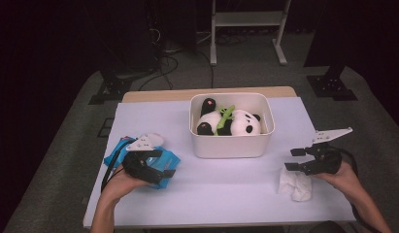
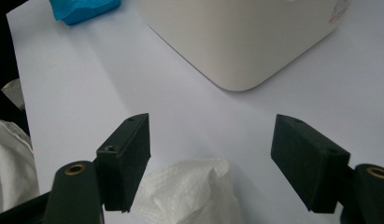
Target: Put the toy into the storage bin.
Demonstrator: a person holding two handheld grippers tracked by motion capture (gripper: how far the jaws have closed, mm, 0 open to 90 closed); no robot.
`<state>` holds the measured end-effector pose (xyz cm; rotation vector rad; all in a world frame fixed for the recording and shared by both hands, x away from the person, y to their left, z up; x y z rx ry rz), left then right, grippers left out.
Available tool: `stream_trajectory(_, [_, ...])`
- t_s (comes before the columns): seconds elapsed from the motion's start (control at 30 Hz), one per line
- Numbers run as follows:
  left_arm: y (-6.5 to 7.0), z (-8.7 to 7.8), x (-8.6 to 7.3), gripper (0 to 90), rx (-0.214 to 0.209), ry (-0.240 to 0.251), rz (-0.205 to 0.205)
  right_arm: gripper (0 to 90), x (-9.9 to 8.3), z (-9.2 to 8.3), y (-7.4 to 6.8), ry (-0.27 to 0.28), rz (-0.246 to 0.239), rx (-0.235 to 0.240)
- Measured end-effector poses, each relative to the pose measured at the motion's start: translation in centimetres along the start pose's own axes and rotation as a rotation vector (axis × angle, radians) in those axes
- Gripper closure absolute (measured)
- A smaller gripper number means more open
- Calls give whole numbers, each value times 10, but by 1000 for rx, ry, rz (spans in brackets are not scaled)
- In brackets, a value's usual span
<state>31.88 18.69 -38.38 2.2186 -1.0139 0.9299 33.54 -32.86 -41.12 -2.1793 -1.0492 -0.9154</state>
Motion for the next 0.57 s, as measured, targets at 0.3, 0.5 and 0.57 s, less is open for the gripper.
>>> stream_trajectory(0.3, [2,1,1,96,-1,0,1,268,-15,1,-7,34,17,-15])
stream_trajectory(0.5, [3,2,2,96,-2,-2,8,267,-21,-2,-14,82,26,-25])
stream_trajectory(0.57, [4,2,2,96,-3,-4,9,265,-25,-2,-14,101,43,-34])
Point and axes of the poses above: each handheld gripper's, and its own axes: z roughly forward along the jaws, x roughly out of its top, y roughly to its right, the point moved 2 cm from there along z, roughly forward along the jaws, and after that the axes turned 4 degrees about -z, right-handed, at the moved point
